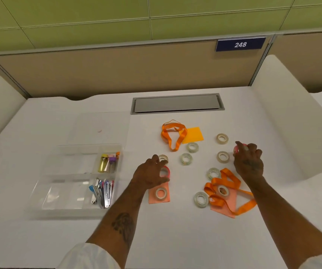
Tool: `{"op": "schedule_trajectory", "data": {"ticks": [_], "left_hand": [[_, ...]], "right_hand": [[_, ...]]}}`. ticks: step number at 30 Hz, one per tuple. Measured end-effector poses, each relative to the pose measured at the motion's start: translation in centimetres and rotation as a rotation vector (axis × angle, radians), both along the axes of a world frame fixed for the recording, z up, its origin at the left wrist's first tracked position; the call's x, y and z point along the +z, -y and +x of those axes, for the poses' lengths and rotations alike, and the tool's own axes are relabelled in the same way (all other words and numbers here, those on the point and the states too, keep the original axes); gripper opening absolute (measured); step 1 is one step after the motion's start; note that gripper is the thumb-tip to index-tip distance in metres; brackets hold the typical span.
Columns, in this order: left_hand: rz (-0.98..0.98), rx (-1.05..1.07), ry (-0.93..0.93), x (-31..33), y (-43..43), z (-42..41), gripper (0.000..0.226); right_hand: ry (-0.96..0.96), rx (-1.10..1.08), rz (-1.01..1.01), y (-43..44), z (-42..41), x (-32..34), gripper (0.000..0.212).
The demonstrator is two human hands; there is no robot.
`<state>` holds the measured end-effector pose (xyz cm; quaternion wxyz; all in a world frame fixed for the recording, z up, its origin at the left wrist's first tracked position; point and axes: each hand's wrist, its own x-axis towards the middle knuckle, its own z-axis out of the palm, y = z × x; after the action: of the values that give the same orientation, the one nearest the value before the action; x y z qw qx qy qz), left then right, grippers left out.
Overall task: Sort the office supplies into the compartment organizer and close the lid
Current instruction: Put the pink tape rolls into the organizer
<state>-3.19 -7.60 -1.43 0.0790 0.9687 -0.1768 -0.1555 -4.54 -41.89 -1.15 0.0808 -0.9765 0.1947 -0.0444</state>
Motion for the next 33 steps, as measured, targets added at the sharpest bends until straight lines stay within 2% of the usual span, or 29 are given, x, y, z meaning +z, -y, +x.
{"op": "schedule_trajectory", "data": {"ticks": [3, 7, 11, 16, 25, 30, 33], "left_hand": [[0.011, -0.002, -0.007, -0.3, 0.6, -0.1, 0.070], [0.020, -0.001, -0.014, -0.6, 0.9, -0.4, 0.062], [-0.045, 0.018, -0.006, -0.5, 0.8, -0.7, 0.059], [-0.138, 0.056, 0.076, 0.9, -0.5, -1.0, 0.058], [-0.263, 0.092, 0.213, 3.7, -6.6, -2.1, 0.055], [-0.303, 0.118, 0.325, 5.0, -11.4, -3.0, 0.048], [-0.310, 0.129, 0.310, 5.8, -15.2, -3.6, 0.046]], "right_hand": [[0.019, 0.020, -0.005, 0.0, -0.4, 0.3, 0.051], [0.053, 0.025, 0.032, -0.4, -0.8, 0.7, 0.049], [0.051, 0.024, 0.076, -1.9, -1.1, 1.2, 0.047], [0.112, 0.140, 0.082, -5.1, -1.6, 1.8, 0.050], [0.220, 0.354, 0.133, -13.9, -1.5, 3.3, 0.062], [0.216, 0.390, 0.152, -19.5, -1.6, 4.2, 0.065], [0.236, 0.414, 0.141, -23.5, -1.9, 4.7, 0.063]]}}
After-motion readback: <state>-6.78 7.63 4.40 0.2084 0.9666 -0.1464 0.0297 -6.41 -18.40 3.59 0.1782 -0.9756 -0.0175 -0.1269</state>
